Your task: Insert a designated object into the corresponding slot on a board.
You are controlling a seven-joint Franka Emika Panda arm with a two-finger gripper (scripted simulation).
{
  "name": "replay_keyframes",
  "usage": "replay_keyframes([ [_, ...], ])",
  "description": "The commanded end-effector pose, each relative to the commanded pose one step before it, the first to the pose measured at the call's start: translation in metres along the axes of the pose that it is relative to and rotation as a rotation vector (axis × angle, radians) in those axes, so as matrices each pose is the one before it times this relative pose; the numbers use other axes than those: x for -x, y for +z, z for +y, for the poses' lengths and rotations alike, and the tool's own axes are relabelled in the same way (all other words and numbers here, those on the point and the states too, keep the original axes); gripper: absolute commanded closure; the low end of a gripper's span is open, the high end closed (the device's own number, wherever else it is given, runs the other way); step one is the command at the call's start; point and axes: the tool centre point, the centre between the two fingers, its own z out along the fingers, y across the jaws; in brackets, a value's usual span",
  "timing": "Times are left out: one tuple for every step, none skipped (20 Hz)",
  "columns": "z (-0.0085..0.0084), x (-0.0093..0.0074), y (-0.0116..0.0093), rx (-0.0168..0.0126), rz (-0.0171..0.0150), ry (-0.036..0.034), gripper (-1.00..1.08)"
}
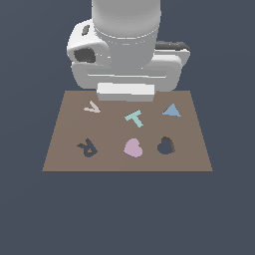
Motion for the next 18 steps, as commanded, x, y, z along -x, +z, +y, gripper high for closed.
replay_keyframes([
  [0.00001,0.0,0.0,0.0,0.0,0.0,-0.92],
  [0.00001,-0.00006,0.00006,0.00002,0.00003,-0.00069,-0.92],
  [0.00003,-0.00017,0.00019,0.00003,0.00006,-0.00207,-0.92],
  [0.00014,-0.00029,0.00032,0.00005,0.00009,-0.00331,-0.92],
  [0.00014,-0.0004,0.00044,0.00007,0.00013,-0.00473,-0.92],
  [0.00017,-0.00052,0.00057,0.00009,0.00017,-0.0061,-0.92],
  [0.00023,-0.00064,0.0007,0.00011,0.00021,-0.00743,-0.92],
  [0.00026,-0.00076,0.00082,0.00013,0.00025,-0.00881,-0.92],
  [0.0003,-0.00088,0.00095,0.00015,0.00029,-0.01019,-0.92],
  [0.00035,-0.001,0.00108,0.00017,0.00033,-0.01157,-0.92],
  [0.00038,-0.00112,0.00121,0.00019,0.00037,-0.01299,-0.92],
  [0.00043,-0.00124,0.00135,0.00021,0.00041,-0.01439,-0.92],
  [0.00047,-0.00136,0.00148,0.00023,0.00045,-0.01581,-0.92],
  [0.0005,-0.00149,0.00161,0.00025,0.00049,-0.01728,-0.92],
  [0.00055,-0.00162,0.00175,0.00027,0.00054,-0.01874,-0.92],
  [0.00059,-0.00175,0.00189,0.0003,0.00058,-0.02022,-0.92],
  [0.00063,-0.00188,0.00203,0.00032,0.00063,-0.02174,-0.92],
  [0.00067,-0.00202,0.00217,0.00034,0.00067,-0.02327,-0.92],
])
